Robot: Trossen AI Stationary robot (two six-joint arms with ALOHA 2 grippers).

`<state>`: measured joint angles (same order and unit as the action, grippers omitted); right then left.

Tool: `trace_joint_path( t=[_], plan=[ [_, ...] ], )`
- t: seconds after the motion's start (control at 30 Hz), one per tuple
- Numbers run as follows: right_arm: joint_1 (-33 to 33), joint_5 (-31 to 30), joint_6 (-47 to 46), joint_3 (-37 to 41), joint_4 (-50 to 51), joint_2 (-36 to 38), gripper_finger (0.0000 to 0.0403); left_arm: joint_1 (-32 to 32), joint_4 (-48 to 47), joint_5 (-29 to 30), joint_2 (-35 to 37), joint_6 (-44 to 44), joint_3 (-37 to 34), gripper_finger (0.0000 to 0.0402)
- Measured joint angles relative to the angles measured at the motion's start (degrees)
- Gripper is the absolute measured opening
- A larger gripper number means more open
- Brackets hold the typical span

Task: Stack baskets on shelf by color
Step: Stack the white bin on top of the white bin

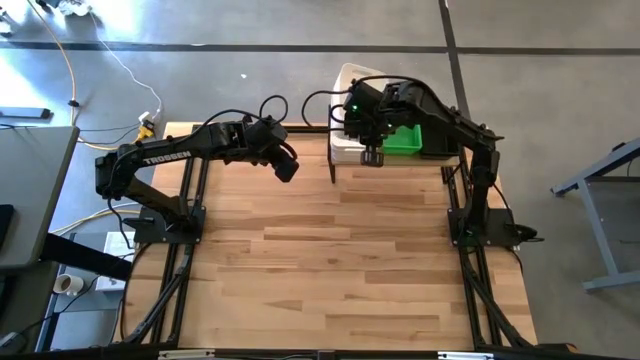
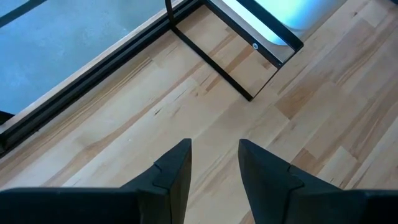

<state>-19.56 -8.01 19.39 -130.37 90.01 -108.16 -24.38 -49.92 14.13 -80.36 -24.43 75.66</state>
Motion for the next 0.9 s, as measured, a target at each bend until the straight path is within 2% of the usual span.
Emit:
trace_joint_path(
  t=[0.3,0.53,0.9],
  plan=[
    [-0.6,0.7,0.2,0.4,-0.1,-0.7,0.0,0.0,0.0,0.0,0.0,1.0,0.0,0.0122],
    [-1.1,0.1,1.8,6.3,0.0,-0.7,0.0,0.0,0.0,0.0,0.0,1.1,0.0,0.0122],
    [-1.1,-1.2,3.0,6.0,0.0,-0.7,0.0,0.0,0.0,0.1,0.0,1.1,0.0,0.0122]
  ],
)
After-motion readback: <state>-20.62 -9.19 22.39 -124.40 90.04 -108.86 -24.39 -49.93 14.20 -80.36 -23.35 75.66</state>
